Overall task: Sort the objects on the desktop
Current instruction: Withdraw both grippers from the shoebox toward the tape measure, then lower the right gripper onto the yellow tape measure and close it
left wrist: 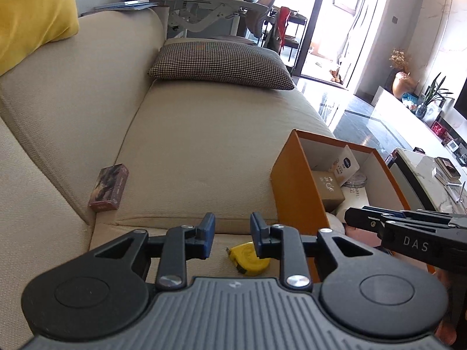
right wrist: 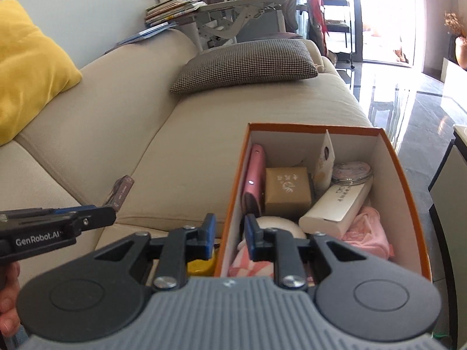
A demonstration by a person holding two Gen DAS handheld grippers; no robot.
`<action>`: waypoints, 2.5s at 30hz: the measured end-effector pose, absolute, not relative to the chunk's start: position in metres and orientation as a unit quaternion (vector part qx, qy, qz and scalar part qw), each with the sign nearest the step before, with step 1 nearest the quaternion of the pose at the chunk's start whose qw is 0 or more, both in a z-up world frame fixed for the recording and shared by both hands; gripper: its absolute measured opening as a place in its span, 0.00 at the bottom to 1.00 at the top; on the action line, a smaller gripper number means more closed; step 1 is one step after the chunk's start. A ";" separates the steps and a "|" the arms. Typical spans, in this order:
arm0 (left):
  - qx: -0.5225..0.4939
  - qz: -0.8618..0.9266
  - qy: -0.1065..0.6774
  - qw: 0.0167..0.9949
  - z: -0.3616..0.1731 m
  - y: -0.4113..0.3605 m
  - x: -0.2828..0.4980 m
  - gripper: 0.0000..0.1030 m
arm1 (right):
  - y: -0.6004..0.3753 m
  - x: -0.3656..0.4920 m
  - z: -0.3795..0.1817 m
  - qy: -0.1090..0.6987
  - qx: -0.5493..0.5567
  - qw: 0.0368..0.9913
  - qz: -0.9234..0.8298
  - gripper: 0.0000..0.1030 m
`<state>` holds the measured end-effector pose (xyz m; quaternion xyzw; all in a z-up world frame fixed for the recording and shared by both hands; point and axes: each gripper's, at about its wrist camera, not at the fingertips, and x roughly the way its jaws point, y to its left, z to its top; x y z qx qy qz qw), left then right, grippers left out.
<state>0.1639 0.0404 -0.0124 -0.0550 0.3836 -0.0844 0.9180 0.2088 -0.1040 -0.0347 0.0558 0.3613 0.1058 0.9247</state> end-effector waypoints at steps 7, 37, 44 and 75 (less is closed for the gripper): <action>-0.075 -0.077 0.387 0.916 -0.018 0.074 0.152 0.30 | -0.063 0.203 -0.037 0.365 0.026 0.920 0.141 0.23; -0.112 -0.009 0.475 0.873 -0.092 0.163 0.175 0.30 | 0.034 0.274 -0.118 0.491 -0.090 0.851 0.164 0.33; -0.119 -0.017 0.486 0.865 -0.102 0.163 0.181 0.31 | 0.034 0.278 -0.128 0.512 -0.140 0.834 0.149 0.47; -0.132 -0.024 0.479 0.868 -0.100 0.162 0.175 0.31 | 0.027 0.300 -0.146 0.539 -0.191 0.812 0.115 0.32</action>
